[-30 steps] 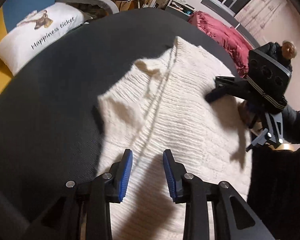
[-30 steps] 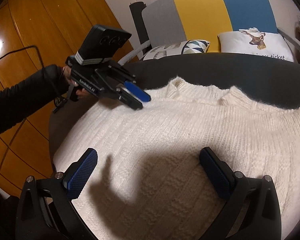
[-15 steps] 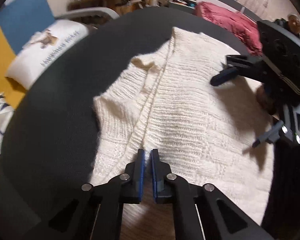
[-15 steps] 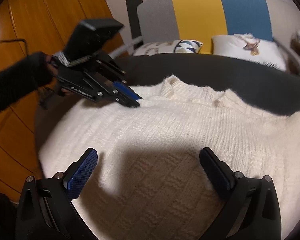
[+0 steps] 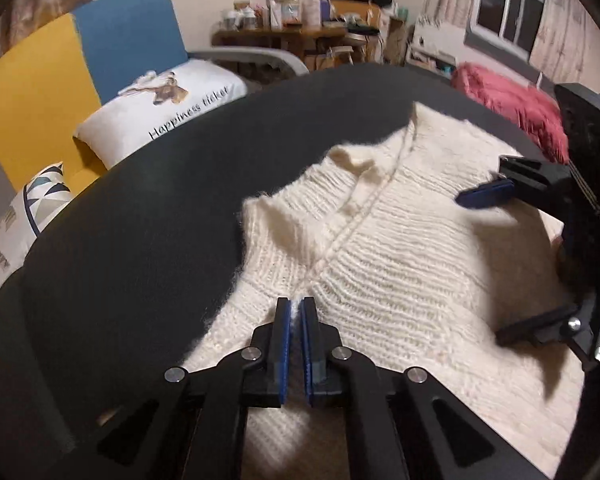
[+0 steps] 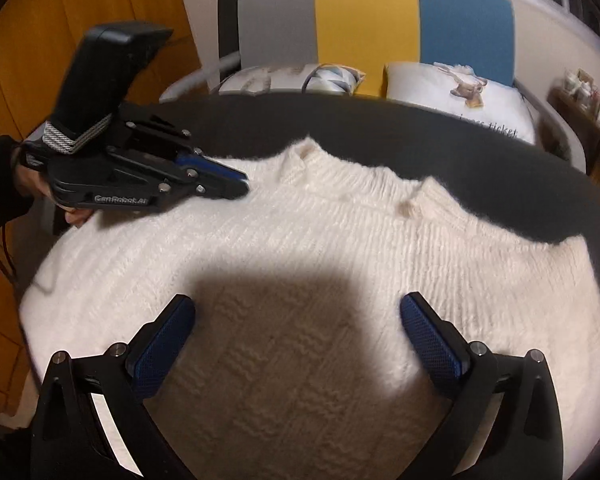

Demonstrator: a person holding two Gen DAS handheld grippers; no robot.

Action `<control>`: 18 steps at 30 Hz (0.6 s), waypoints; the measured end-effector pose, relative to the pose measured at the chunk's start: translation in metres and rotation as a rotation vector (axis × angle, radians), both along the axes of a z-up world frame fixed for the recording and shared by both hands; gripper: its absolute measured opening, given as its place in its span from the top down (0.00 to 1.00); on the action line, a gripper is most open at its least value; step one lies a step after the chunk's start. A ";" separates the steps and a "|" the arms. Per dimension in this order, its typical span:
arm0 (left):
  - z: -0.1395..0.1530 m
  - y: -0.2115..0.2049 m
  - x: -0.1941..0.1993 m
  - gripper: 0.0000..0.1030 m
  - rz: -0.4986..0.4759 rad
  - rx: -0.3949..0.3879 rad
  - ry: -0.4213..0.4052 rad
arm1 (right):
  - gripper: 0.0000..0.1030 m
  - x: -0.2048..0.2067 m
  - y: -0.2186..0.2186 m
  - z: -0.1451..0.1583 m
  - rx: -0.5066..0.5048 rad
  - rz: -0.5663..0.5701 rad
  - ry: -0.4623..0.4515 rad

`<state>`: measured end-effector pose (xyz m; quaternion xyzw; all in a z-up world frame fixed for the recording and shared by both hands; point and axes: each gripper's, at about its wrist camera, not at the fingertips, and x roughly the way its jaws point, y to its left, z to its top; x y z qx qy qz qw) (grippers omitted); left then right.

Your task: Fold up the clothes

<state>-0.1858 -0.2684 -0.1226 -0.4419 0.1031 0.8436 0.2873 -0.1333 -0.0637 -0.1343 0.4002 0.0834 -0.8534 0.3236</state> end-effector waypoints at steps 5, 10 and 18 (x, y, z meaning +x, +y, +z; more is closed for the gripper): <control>0.016 -0.025 -0.003 0.87 0.113 0.108 -0.030 | 0.00 -0.003 0.000 -0.001 0.006 -0.003 -0.007; 0.057 -0.048 0.027 0.87 0.142 0.223 0.033 | 0.00 0.001 0.000 0.000 0.005 -0.002 -0.004; 0.000 -0.016 0.024 0.80 0.242 0.079 -0.067 | 0.00 0.000 0.003 0.000 0.008 0.000 -0.004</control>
